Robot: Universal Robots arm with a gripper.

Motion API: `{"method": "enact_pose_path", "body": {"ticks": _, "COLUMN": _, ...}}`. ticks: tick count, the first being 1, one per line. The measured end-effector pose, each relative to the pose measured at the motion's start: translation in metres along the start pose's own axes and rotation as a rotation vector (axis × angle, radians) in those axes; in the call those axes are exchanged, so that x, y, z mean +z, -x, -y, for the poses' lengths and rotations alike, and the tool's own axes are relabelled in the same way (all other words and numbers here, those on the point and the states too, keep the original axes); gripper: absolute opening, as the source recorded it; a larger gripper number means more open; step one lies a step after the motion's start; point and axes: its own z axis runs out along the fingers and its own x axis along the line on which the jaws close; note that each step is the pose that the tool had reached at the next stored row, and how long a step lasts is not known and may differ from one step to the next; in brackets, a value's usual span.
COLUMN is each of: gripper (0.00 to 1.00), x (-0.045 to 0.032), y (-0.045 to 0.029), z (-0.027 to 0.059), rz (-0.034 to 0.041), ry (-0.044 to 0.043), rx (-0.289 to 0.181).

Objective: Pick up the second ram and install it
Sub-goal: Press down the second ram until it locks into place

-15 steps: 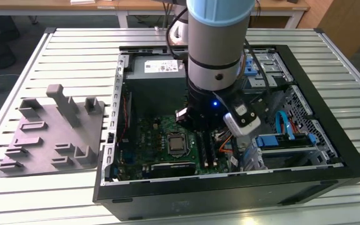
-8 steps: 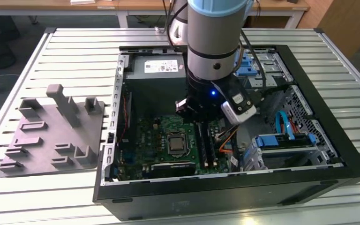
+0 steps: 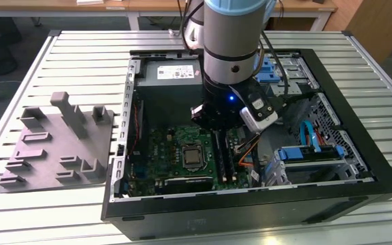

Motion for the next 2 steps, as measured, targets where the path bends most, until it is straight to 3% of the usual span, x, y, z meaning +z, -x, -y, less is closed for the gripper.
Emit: {"method": "enact_pose_path", "body": {"ticks": 2, "gripper": 0.10, "x": 0.0000, "y": 0.0000, "z": 0.0000, "rz": 0.0000, "ry": -0.0002, "rx": 0.000}}
